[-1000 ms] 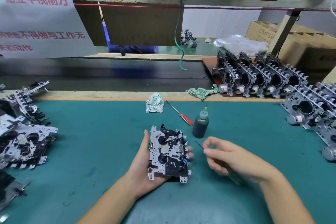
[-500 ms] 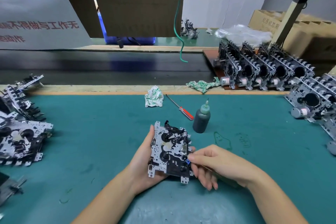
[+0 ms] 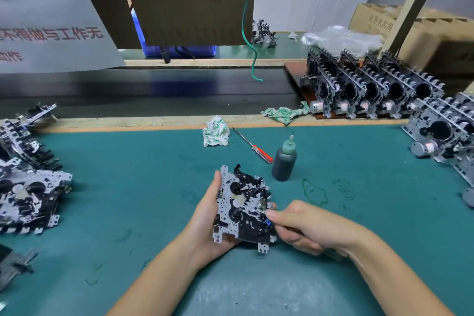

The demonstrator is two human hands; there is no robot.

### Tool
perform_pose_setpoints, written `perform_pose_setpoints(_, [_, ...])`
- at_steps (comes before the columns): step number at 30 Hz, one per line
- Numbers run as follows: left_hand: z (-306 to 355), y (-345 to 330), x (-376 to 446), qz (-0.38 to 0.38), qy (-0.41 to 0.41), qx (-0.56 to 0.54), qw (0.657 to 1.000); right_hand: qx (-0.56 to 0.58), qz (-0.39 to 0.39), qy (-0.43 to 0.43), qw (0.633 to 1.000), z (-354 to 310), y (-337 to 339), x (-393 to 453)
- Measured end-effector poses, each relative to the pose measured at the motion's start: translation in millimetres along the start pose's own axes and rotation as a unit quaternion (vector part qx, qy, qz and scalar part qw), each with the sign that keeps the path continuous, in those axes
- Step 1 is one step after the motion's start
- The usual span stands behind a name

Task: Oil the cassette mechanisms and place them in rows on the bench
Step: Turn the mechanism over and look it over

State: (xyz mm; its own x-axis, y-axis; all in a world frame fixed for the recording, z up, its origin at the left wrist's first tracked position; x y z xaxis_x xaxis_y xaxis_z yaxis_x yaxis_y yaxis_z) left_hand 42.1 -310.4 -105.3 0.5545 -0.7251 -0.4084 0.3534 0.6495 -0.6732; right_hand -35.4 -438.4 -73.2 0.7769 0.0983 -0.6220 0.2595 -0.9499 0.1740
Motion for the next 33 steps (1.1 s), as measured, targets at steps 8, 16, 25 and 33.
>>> perform_pose_setpoints(8, [-2, 0, 4, 0.013, -0.001, 0.009, 1.0, -0.02, -0.039, -0.013, 0.999, 0, 3, 1])
perform_pose_setpoints(16, [0, -8, -1, 0.012, -0.004, 0.016, 1.0, -0.027, -0.029, 0.026, 0.999, 0, 3, -2])
perform_pose_setpoints(25, [10, -16, -18, -0.043, -0.023, -0.135, 0.99, 0.187, 0.163, 0.114, 0.962, 7, 49, -16])
perform_pose_setpoints(33, [11, -9, -19, -0.117, 0.016, -0.023, 0.993, -0.307, 0.484, 0.088, 0.815, 6, 56, -25])
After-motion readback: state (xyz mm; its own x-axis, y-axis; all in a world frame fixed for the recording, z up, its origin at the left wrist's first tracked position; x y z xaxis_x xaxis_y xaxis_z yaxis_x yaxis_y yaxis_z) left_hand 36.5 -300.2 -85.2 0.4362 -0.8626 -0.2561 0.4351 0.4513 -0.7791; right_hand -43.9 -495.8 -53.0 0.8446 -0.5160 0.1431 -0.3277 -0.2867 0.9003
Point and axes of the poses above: each hand's wrist, its own x-axis towards the middle knuckle, its own y-axis out of the back of the hand, z = x × y, the point moved 4 cm from there along x, towards the middle knuckle, and after that the axes turned 7 degrees about -y, right-handed, at the moved point
